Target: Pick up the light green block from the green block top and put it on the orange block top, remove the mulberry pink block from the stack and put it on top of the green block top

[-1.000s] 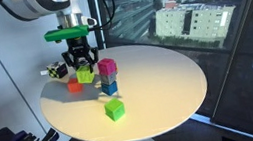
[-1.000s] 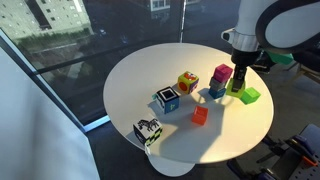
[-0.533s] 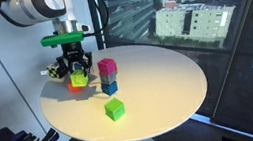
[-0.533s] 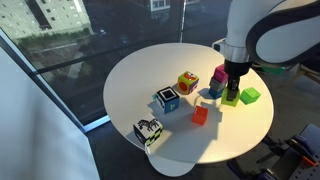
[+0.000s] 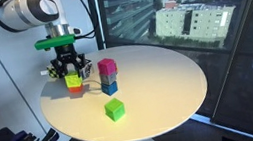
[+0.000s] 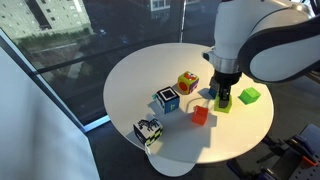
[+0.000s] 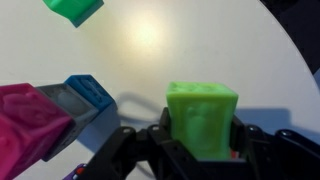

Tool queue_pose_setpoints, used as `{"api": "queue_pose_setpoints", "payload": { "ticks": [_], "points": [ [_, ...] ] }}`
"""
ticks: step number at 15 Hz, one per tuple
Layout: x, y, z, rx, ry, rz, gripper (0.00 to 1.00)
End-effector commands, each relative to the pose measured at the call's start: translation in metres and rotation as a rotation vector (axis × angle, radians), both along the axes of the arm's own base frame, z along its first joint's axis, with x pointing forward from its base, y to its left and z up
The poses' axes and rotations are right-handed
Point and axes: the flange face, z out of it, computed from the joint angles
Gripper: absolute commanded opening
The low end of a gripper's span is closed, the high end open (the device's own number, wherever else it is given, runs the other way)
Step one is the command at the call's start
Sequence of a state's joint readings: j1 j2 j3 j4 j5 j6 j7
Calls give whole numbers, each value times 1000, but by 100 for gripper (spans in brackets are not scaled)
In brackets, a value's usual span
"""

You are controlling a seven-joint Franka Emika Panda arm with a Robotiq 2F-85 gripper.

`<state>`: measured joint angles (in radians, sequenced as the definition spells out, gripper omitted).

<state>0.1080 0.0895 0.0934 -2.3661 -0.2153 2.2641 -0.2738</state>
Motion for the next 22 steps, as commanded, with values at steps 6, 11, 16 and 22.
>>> {"api": "queue_pose_setpoints", "payload": {
  "ticks": [6, 11, 16, 22],
  "points": [
    [13, 29, -2, -9, -69, -18, 26],
    [16, 37, -4, -1, -87, -35, 26],
    [16, 46, -6, 1, -89, -38, 26],
    [14, 51, -16, -17, -87, -24, 26]
  ]
}}
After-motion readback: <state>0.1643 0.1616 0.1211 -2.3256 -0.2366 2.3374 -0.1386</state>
